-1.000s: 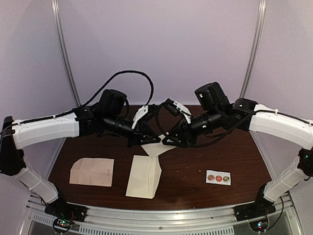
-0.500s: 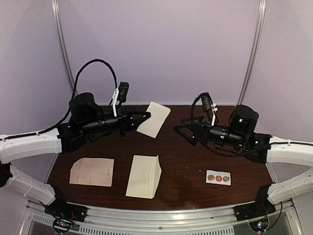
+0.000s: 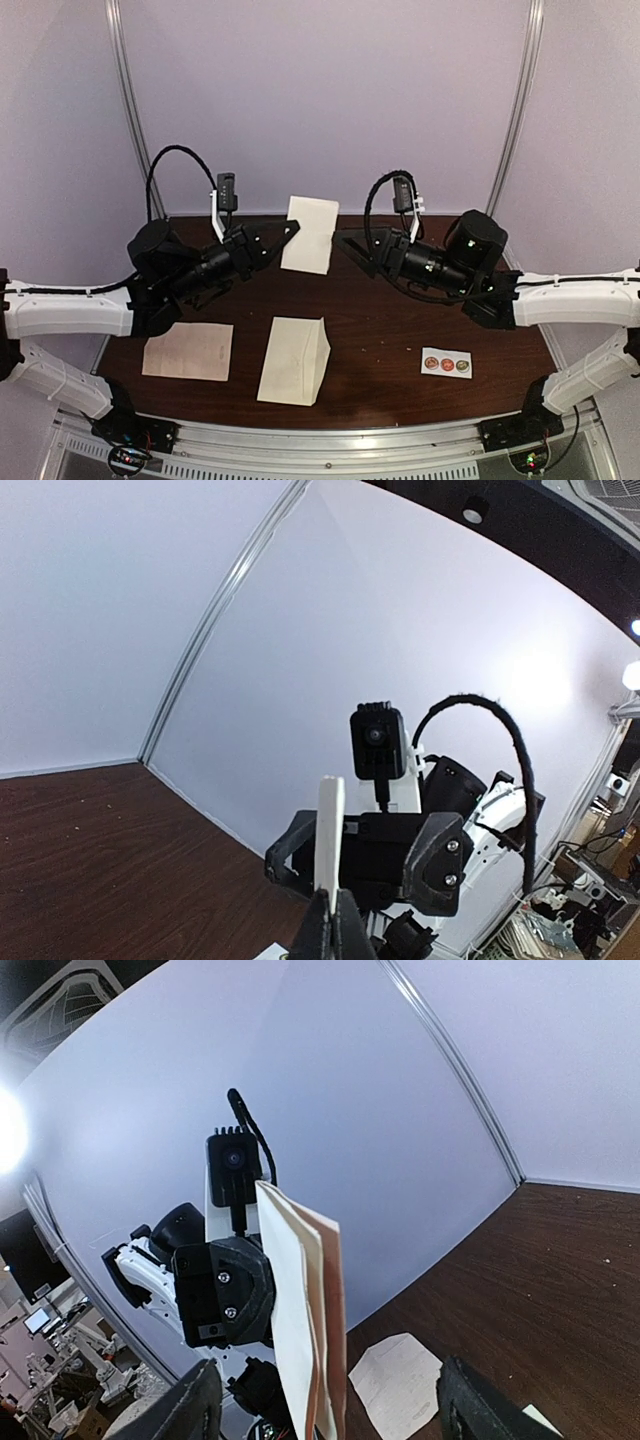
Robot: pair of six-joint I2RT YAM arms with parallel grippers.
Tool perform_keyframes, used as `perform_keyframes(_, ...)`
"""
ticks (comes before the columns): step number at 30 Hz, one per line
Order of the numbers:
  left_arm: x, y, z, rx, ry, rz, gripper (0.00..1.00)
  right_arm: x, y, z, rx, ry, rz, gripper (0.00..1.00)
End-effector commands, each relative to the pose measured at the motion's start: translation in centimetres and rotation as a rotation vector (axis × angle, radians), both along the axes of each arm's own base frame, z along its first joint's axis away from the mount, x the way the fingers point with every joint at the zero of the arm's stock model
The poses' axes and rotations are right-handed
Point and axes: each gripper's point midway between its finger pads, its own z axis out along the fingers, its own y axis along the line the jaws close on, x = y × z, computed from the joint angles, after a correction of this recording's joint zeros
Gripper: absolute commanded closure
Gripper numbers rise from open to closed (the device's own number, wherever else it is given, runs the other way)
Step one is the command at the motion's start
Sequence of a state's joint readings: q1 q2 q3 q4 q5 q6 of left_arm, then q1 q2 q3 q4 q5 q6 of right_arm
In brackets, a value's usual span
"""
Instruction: Place the letter into the envelope and seal it
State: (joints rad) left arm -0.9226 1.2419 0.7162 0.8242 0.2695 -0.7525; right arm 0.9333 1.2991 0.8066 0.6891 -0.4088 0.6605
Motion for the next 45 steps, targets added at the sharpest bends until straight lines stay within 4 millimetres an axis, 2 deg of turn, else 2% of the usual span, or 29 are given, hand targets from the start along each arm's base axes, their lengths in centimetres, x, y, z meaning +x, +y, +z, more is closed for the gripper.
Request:
perform_keyframes(1, -0.6, 0.8, 1.6, -0.118, 0.008, -0.014, 1.0, -1.9, 1.3, 3.2, 0.066, -0.053, 0.086, 0.3)
perform_keyframes(5, -0.8, 0.6, 1.3, -0.119, 0.012, -0.026, 1.0, -2.7, 2.3, 3.3, 0.043, -0.072, 0.112, 0.41)
perform_keyframes(13, -1.0, 0.6, 1.1, -0.114, 0.012, -0.035, 1.0, -2.8, 2.8, 3.1, 0.056, -0.062, 0.126, 0.65)
perform_keyframes(15, -1.0, 0.5, 1.0, -0.112, 0.014, -0.035, 1.0, -2.8, 2.9, 3.0, 0.058, -0.057, 0.127, 0.74)
perform_keyframes(18, -1.0, 0.4, 0.8, -0.102, 0.018, -0.04, 1.0, -2.5, 2.8, 3.0, 0.066, -0.051, 0.113, 0.96)
perform_keyframes(20, -0.9, 0.3, 0.3, -0.084, 0.026, -0.038, 1.0, -2.0, 2.5, 3.1, 0.066, -0.045, 0.076, 1.0)
perform_keyframes(21, -0.8, 0.3, -0.2, -0.07, 0.033, -0.029, 0.98, -1.8, 2.2, 3.1, 0.058, -0.042, 0.054, 1.0)
perform_keyframes(23, -0.6, 0.4, -1.1, -0.037, 0.046, -0.008, 0.81, -1.3, 1.5, 3.1, 0.04, -0.043, 0.002, 1.0)
perform_keyframes(27, 0.2, 0.8, -4.5, 0.1, 0.107, 0.057, 0.59, 0.3, -0.1, 1.6, -0.063, -0.02, -0.129, 1.0)
perform_keyframes(31, 0.3, 1.8, -10.1, 0.289, 0.214, 0.103, 0.56, 1.3, -2.1, -0.2, -0.135, 0.005, -0.221, 1.0)
perform_keyframes(36, -1.2, 3.9, -18.4, 0.49, 0.328, 0.117, 0.51, 1.9, -4.3, -1.4, -0.168, 0.024, -0.277, 1.0)
perform_keyframes(38, -1.7, 4.4, -21.0, 0.578, 0.345, 0.135, 0.44, 1.7, -4.8, -1.6, -0.163, 0.023, -0.282, 1.0)
perform_keyframes(40, -1.9, 4.8, -22.9, 0.666, 0.356, 0.163, 0.41, 1.5, -5.1, -2.0, -0.162, 0.028, -0.283, 1.0)
perform_keyframes(45, -2.8, 5.2, -26.1, 0.847, 0.332, 0.227, 0.31, 1.7, -5.0, -2.8, -0.177, 0.04, -0.277, 1.0)
